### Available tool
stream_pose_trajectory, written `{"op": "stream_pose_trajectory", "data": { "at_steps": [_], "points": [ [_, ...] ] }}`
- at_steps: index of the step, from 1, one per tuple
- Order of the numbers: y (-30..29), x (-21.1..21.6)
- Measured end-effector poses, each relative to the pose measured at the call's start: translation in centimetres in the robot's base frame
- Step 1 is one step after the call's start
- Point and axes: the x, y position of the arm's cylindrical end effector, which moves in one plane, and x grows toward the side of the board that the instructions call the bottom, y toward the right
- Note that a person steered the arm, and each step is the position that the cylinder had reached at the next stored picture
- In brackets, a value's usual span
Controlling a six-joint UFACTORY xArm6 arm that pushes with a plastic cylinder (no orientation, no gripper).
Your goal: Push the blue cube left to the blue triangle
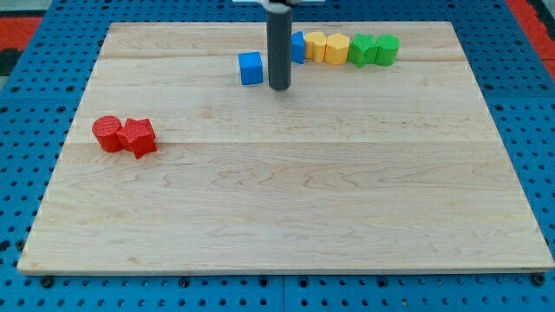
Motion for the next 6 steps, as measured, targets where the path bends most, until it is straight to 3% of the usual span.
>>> {"op": "stream_pose_trajectory", "data": {
  "at_steps": [2, 3, 5, 6],
  "points": [
    [-0.6, 1.6],
    [-4.1, 0.0],
    [-4.2, -4.0],
    [-4.2, -4.0]
  ]
}}
